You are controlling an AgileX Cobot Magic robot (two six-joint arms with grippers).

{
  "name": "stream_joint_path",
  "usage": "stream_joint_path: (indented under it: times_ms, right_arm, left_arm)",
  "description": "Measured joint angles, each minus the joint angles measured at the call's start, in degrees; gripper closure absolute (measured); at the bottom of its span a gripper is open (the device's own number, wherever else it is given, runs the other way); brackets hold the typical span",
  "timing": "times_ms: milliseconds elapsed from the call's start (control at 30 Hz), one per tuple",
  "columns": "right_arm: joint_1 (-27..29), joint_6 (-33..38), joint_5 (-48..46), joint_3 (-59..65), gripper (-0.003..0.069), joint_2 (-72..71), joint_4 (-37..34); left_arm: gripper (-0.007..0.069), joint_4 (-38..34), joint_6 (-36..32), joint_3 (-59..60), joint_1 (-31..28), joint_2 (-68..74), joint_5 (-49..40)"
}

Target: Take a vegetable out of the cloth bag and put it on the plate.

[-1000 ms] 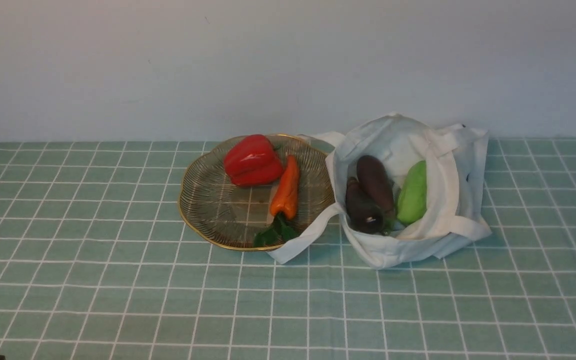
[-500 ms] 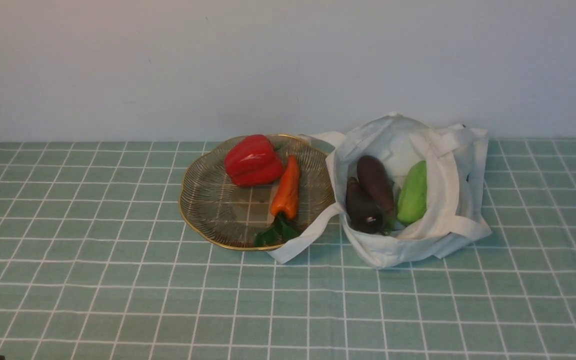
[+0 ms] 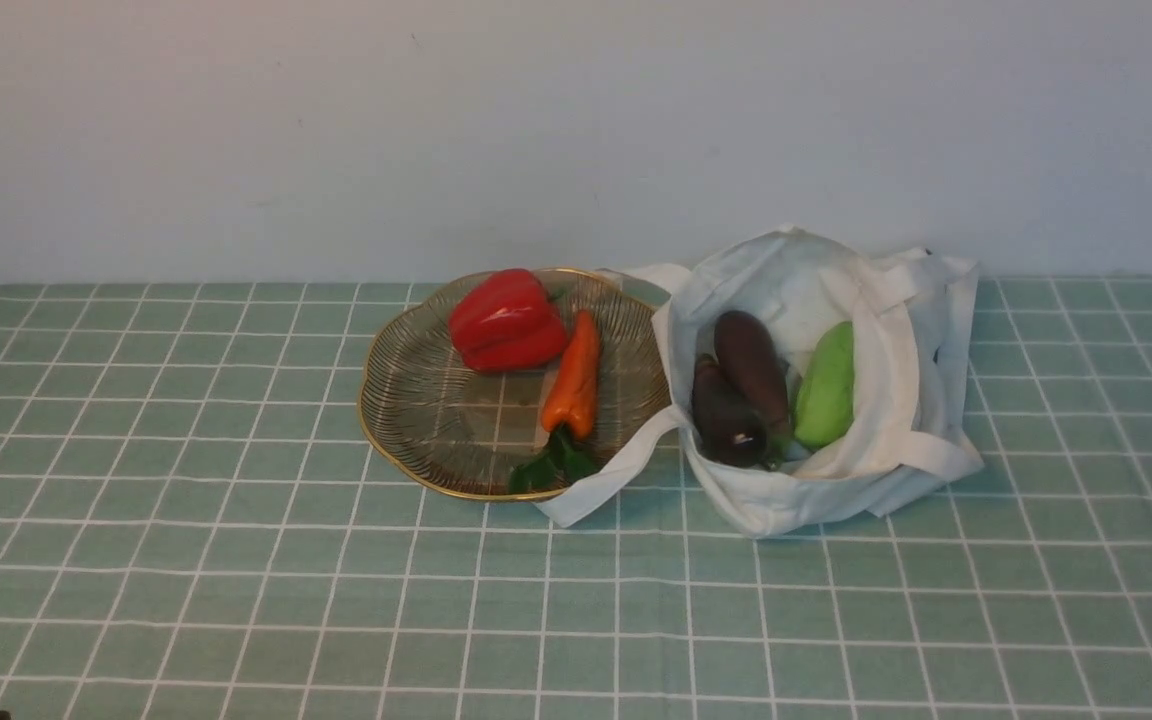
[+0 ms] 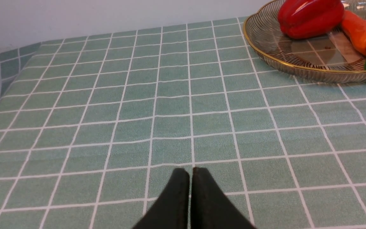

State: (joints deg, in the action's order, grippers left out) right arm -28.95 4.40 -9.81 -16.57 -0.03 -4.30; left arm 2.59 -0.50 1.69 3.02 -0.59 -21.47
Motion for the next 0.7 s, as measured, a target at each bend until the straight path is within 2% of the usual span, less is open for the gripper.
stream_joint_path:
  times_ms: [600,700]
  right_arm:
    - [0.0,0.0,-0.68,0.0,0.0674,0.0,0.0]
    - [0.0,0.0,-3.01,0.57,0.0674,-0.28,0.27]
  left_arm:
    - [0.0629,0.0,0.0,0.0,0.0,0.0,0.0]
    - [0.0629,0.0,0.0,0.0,0.0,0.0,0.0]
